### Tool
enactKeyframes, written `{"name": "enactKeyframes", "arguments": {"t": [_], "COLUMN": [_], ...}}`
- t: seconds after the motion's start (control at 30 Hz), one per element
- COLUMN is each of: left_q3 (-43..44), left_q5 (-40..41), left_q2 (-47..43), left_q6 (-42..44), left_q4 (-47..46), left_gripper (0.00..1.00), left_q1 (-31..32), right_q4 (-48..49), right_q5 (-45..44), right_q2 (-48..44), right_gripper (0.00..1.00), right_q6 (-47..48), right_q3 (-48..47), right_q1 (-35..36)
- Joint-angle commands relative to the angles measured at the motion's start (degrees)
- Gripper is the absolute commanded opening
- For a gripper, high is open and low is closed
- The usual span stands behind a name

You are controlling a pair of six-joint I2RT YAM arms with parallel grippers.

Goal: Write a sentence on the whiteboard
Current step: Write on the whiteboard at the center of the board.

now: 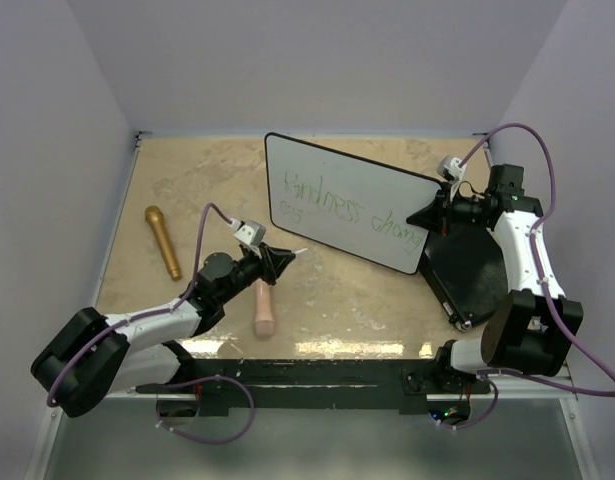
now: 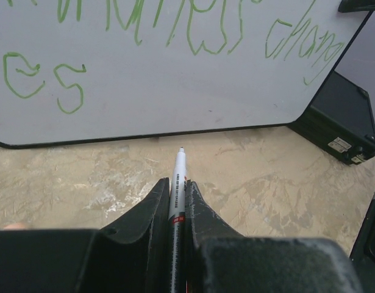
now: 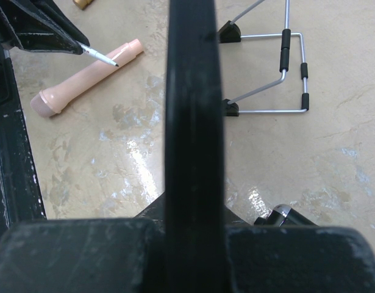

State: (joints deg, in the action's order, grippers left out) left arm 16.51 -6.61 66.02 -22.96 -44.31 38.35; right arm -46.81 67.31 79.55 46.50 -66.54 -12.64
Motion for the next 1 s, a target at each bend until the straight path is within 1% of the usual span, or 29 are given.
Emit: {"name": "enactKeyframes", "arguments": {"t": [0.0,0.27,0.4,0.5,0.53,0.57,0.6,0.8,0.87,0.97], "left_q3": [-0.52,-0.43,-0.96,-0.52,-0.52,-0.60,-0.60,-0.95,-1.13,-0.70], "left_q5": [2.39,3.97,3.28,-3.21,-8.02,-9.89,-10.78,-8.77,-6.32,-1.14], "left_q2": [2.44,5.78,7.10,9.65,10.35,11.66,11.85,8.87,7.12,4.74], "left_q6": [2.30,3.62,1.70,-3.04,-4.71,-7.42,-7.97,-4.99,-2.80,2.03], "left_q4": [-9.03,-12.72,-16.58,-18.52,-19.48,-20.71,-21.42,-17.39,-15.55,-12.74], "left_gripper": [0.00,0.00,0.00,0.00,0.00,0.00,0.00,0.00,0.00,0.00], "left_q1": [0.50,0.41,-0.90,-4.76,-7.47,-8.46,-9.07,-8.47,-7.68,-4.43], "right_q4": [-0.92,-1.09,-1.01,-1.09,-1.09,-1.09,-1.09,-1.01,-1.09,-1.01], "right_q5": [-3.85,-3.59,-3.68,-3.76,-3.85,-3.94,-3.94,-3.76,-3.85,-3.85], "right_q2": [-0.45,-0.18,-0.10,-0.27,-0.36,-0.36,-0.36,-0.36,-0.45,-0.27], "right_gripper": [0.00,0.00,0.00,0.00,0.00,0.00,0.00,0.00,0.00,0.00], "right_q6": [1.05,1.22,1.14,1.31,1.31,1.31,1.31,1.31,1.31,1.31], "right_q3": [0.27,0.27,0.36,0.36,0.36,0.36,0.36,0.36,0.36,0.45], "right_q1": [0.60,0.78,0.87,0.95,0.95,0.95,0.95,0.95,0.96,1.04]}}
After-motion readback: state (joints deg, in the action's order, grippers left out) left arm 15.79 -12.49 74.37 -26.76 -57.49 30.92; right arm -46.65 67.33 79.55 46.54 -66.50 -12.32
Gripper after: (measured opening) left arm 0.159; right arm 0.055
